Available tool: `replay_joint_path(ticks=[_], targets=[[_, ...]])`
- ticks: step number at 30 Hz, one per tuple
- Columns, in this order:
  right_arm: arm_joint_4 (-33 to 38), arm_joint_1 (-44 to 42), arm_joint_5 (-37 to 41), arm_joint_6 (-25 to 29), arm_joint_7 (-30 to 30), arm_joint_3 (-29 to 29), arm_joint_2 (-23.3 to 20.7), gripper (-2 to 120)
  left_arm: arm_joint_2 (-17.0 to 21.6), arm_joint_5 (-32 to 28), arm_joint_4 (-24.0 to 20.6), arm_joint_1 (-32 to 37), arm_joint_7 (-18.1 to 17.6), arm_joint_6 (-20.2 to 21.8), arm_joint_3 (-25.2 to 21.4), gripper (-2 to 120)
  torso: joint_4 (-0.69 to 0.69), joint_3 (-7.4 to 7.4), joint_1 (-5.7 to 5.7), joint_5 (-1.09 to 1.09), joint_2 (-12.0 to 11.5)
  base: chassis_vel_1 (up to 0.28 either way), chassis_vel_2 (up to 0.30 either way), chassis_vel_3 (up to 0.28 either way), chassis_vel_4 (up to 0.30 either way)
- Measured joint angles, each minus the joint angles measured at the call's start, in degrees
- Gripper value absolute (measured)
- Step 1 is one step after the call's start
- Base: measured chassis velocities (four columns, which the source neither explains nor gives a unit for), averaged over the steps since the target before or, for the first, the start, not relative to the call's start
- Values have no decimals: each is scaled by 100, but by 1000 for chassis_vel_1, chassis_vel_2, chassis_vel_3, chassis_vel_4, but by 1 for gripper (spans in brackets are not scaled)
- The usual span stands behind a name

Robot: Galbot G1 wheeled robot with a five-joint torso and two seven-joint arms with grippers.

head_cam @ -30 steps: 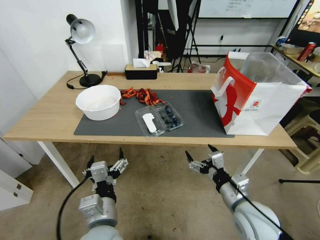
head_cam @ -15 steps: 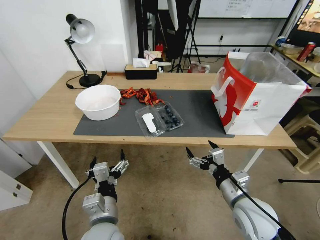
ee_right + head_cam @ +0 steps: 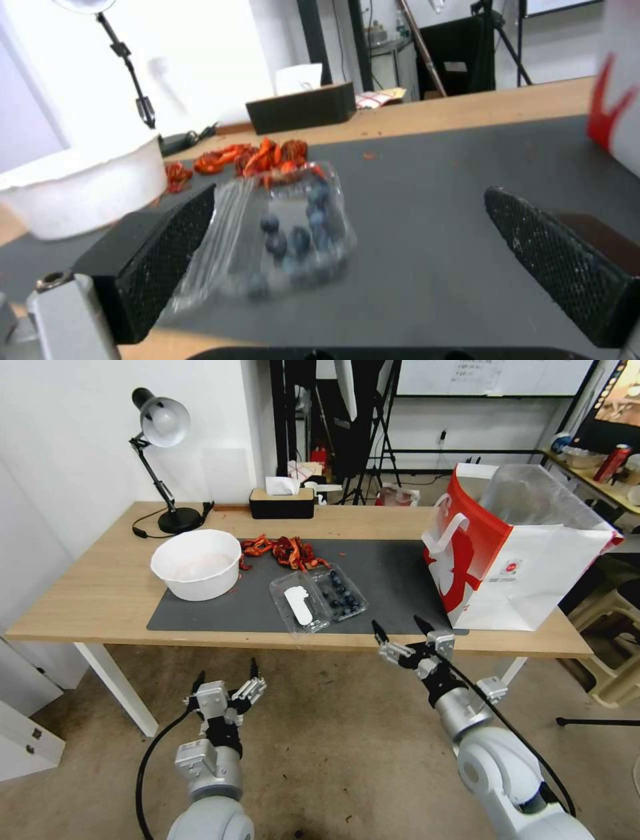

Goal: Close the takeout container lid, then place the container into the takeout bag.

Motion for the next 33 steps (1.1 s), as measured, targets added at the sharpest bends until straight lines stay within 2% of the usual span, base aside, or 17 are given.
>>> replay_joint_path(ticks=[5,11,14,15,18,19,20,22,26,33], targets=[[-343,636,133,-199,167,-300,-54,100,0,-3,-18,11,42,-35,-67,100,-1,1,0,0,0,0,0,0,0],[-722,1383,82,-760,660,-772,-132,100,1,-2,-18,16,44,-60,-117,100,-1,1,0,-1,0,0,0,0,0],[-836,1854,45,-1695,1254,-1075,-145,100,2,0,11,17,41,-83,-148,100,-2,1,0,0,0,0,0,0,0],[-836,1854,45,-1695,1254,-1075,-145,100,2,0,11,17,41,-83,-148,100,-2,1,0,0,0,0,0,0,0],[-1002,2271,46,-2323,1553,-1300,-135,100,2,-3,38,13,37,-104,-185,100,-1,1,0,-2,0,0,0,0,0],[-1070,2436,54,-2565,1596,-1371,-127,100,2,-7,47,11,37,-109,-203,100,-1,1,0,-1,0,0,0,0,0],[-1070,2436,54,-2565,1596,-1371,-127,100,2,-7,47,11,37,-109,-203,100,-1,1,0,-1,0,0,0,0,0],[-1146,2668,57,-2949,1648,-1453,-121,100,2,-15,56,5,37,-121,-228,100,0,0,0,-2,0,0,0,0,0],[-1289,2930,25,-3355,1604,-1579,-153,100,2,-31,84,-6,37,-148,-260,100,-1,0,0,-2,0,0,0,0,0],[-1594,3204,-44,-3423,1443,-1790,-211,100,2,-44,129,-23,33,-206,-271,100,-1,0,0,-1,0,0,0,0,0]])
